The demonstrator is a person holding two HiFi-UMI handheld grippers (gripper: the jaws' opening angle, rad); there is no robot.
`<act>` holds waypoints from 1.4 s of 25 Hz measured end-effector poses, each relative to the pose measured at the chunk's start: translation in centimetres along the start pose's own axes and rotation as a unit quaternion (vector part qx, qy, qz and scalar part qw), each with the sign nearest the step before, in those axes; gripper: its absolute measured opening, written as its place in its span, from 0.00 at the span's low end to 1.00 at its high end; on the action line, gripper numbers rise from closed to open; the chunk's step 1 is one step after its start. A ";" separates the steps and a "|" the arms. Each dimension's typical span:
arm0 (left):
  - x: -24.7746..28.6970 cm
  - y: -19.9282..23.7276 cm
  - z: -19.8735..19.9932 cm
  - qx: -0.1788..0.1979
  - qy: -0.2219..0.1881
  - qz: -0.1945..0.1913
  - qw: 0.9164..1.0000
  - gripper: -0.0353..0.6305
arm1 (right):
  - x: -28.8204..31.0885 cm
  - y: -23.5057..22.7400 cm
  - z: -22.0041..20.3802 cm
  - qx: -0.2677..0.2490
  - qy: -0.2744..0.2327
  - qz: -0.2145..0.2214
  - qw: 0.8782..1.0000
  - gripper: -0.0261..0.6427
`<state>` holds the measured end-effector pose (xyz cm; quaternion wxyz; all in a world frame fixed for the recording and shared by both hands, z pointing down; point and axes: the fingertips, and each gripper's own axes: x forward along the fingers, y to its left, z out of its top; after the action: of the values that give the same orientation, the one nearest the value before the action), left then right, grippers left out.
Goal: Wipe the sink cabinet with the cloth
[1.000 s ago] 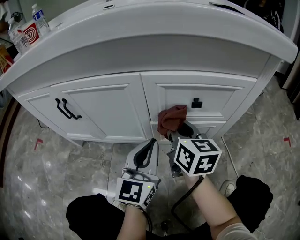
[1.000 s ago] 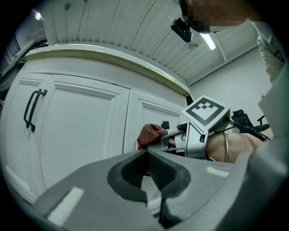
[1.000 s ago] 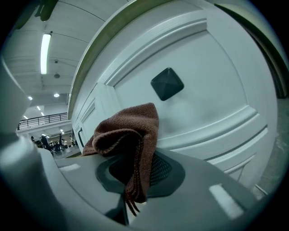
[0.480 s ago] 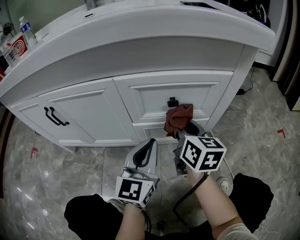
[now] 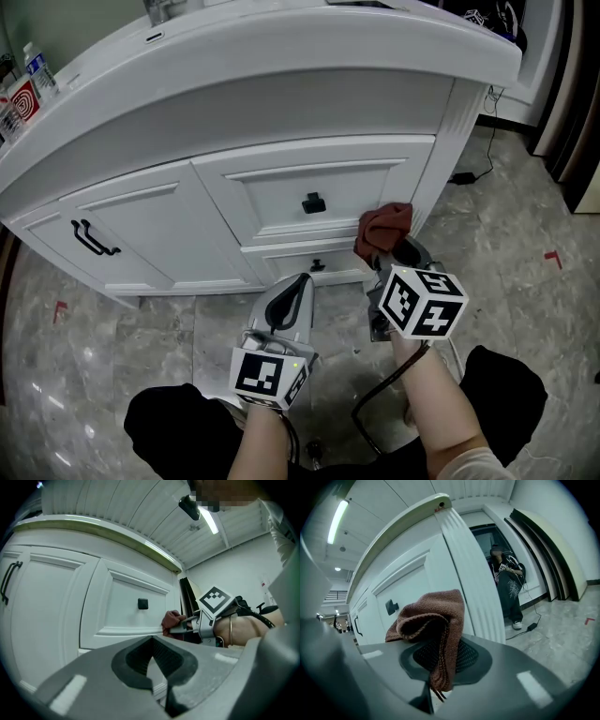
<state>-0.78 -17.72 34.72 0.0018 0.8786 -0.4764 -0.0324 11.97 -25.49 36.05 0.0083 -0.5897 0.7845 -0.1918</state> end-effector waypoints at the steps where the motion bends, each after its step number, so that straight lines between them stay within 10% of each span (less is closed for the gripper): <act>1: 0.1 -0.2 -0.3 0.001 0.002 -0.002 1.000 0.05 | -0.2 -0.5 0.1 0.000 0.000 -0.004 1.000 0.16; 8: -0.3 0.6 -1.8 -0.009 0.012 0.008 1.000 0.05 | -1.5 -2.8 -0.3 -0.013 -0.006 -0.047 0.999 0.16; 21: -5.5 9.3 -4.0 -0.018 0.027 0.106 0.994 0.05 | 4.3 13.4 -9.3 -0.056 0.060 0.122 0.989 0.16; 35: -7.0 12.5 -5.7 -0.028 0.036 0.129 0.991 0.05 | 8.5 18.2 -14.7 -0.053 0.101 0.173 0.978 0.16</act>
<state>-14.71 -18.80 41.25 0.0475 0.8102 -0.5840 -0.0134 -10.96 -24.86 45.83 -0.0694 -0.4224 0.8803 -0.2047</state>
